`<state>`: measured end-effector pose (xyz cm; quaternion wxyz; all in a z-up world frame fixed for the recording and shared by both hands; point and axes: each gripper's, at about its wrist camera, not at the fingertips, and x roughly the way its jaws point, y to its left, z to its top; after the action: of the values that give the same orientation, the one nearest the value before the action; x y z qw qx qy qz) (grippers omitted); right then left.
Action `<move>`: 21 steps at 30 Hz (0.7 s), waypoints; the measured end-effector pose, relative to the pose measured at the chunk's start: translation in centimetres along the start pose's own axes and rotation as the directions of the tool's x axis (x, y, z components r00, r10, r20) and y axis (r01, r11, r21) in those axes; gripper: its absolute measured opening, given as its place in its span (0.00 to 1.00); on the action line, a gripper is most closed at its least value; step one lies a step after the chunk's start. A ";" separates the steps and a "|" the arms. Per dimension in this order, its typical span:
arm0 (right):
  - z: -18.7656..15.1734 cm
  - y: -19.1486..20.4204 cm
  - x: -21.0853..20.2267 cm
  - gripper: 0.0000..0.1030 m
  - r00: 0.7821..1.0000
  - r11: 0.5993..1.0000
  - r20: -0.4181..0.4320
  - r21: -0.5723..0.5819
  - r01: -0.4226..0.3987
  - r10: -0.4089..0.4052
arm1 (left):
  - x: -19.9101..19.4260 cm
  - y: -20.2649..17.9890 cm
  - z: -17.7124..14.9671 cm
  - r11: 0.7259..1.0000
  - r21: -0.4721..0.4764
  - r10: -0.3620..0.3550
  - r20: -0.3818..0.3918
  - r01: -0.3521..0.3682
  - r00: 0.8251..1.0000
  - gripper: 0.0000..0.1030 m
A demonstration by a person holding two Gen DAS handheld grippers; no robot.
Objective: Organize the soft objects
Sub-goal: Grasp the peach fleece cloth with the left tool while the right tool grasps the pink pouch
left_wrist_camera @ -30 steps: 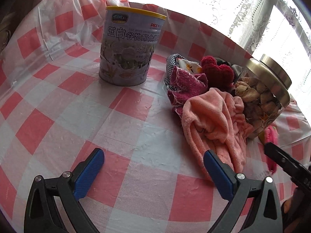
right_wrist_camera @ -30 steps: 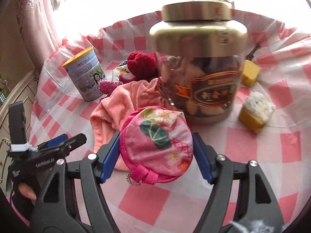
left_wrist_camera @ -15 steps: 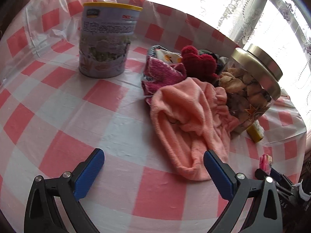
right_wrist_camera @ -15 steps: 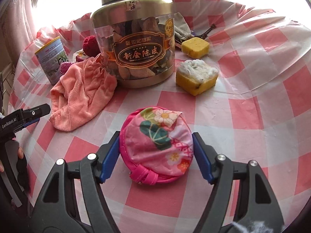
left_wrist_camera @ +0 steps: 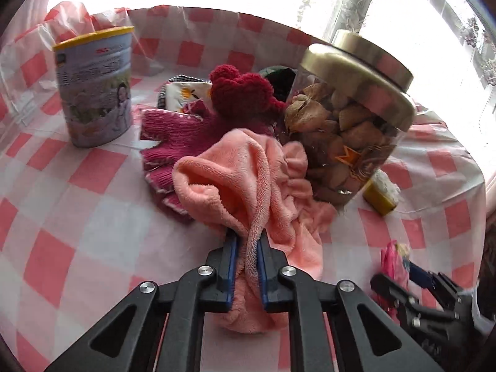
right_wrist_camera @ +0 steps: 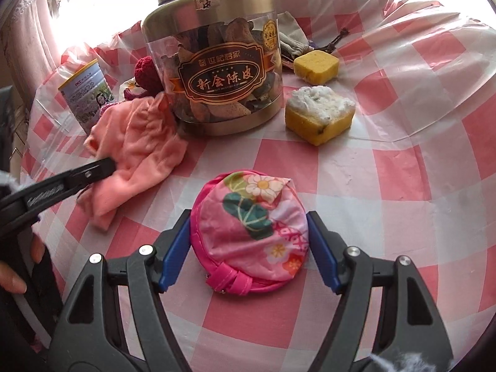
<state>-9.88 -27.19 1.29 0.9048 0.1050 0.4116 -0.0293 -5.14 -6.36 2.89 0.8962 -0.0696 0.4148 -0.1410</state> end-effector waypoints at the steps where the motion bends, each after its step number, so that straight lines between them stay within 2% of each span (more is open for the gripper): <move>1: 0.0 0.0 0.0 0.72 1.000 1.000 0.001 0.002 -0.001 0.001 | -1.6 0.6 -1.0 1.000 0.013 0.010 0.024 -0.010 1.000 0.12; 5: 0.0 0.0 0.2 0.73 1.000 1.000 -0.003 -0.003 -0.002 0.002 | -6.1 3.4 -3.8 0.994 0.089 0.064 0.045 -0.068 0.997 0.13; 7: 0.0 0.1 0.2 0.73 1.000 1.000 -0.005 -0.010 0.004 -0.004 | -7.1 5.1 -4.3 0.990 0.104 0.097 0.028 -0.099 0.995 0.19; 9: 0.0 0.2 0.2 0.73 1.000 1.000 -0.006 -0.012 0.007 -0.007 | -7.2 6.7 -4.3 0.992 0.071 0.100 0.008 -0.101 0.995 0.38; 10: 0.0 0.2 0.2 0.73 1.000 1.000 -0.007 -0.013 0.007 -0.007 | -7.1 7.5 -4.2 0.994 0.044 0.099 0.001 -0.099 0.995 0.62; 11: 0.0 0.2 0.2 0.73 1.000 1.000 -0.007 -0.014 0.008 -0.008 | -7.1 8.1 -4.3 0.995 0.016 0.097 0.000 -0.097 0.995 0.79; 12: 0.1 0.3 0.2 0.73 1.000 1.000 -0.007 -0.015 0.009 -0.009 | -6.9 8.4 -4.1 0.996 -0.012 0.094 0.014 -0.094 0.995 0.83; 14: 0.1 0.3 0.3 0.74 1.000 1.000 -0.009 -0.018 0.010 -0.010 | -6.2 8.4 -3.6 0.995 -0.023 0.100 0.034 -0.099 0.994 0.83; 16: 0.1 0.3 0.4 0.74 1.000 1.000 -0.010 -0.020 0.011 -0.011 | -4.7 7.5 -3.1 0.995 0.014 0.102 0.012 -0.102 0.995 0.83; 19: 0.2 0.4 0.4 0.75 1.000 1.000 -0.012 -0.025 0.014 -0.014 | -2.6 5.6 -3.2 0.974 0.104 0.200 -0.002 -0.199 0.980 0.82; 21: 0.1 0.5 0.5 0.75 1.000 1.000 -0.012 -0.026 0.015 -0.015 | -2.4 4.8 -3.7 0.959 0.165 0.235 0.006 -0.232 0.972 0.73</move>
<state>-9.39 -26.73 1.12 0.9033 0.0902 0.4184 -0.0299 -8.55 -1.12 1.07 0.9065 0.0549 0.4130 -0.0683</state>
